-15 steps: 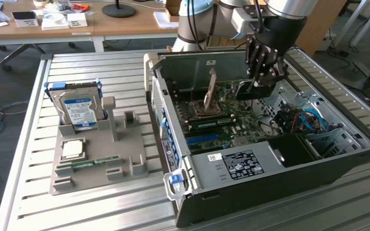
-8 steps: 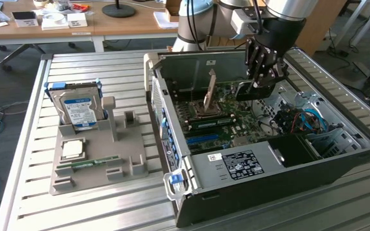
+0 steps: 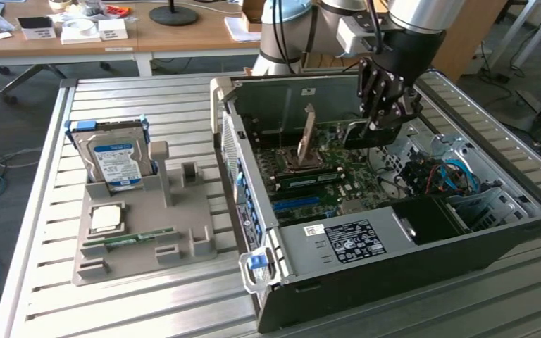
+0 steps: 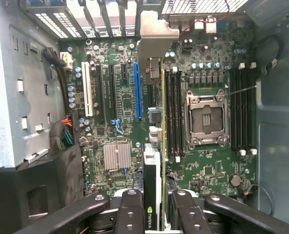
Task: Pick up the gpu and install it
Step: 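Insert the gpu into the slot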
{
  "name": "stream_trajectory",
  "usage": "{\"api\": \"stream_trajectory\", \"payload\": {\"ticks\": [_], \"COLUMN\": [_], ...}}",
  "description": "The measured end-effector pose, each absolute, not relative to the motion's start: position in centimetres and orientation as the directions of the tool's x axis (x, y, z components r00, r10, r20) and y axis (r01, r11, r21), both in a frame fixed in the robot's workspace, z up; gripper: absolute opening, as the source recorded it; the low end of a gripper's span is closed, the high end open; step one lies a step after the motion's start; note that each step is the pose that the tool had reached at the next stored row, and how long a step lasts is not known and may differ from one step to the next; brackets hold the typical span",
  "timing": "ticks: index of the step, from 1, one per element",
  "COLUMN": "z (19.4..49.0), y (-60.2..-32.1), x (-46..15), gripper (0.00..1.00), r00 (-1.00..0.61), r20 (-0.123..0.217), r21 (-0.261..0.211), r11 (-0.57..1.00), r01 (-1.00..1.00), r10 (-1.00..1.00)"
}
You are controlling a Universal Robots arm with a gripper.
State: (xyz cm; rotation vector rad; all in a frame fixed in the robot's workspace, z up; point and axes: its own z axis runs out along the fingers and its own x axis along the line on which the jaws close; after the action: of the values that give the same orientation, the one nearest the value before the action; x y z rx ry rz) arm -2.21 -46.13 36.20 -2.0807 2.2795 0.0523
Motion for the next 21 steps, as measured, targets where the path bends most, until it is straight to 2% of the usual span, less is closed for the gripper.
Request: {"api": "stream_trajectory", "payload": {"ticks": [21], "z": [35.80], "y": [-46.14], "x": [-2.22], "gripper": [0.27], "r00": [-0.090], "r20": [-0.063], "r21": [-0.012], "r11": [0.091], "r01": [-0.996], "r10": [-0.994]}}
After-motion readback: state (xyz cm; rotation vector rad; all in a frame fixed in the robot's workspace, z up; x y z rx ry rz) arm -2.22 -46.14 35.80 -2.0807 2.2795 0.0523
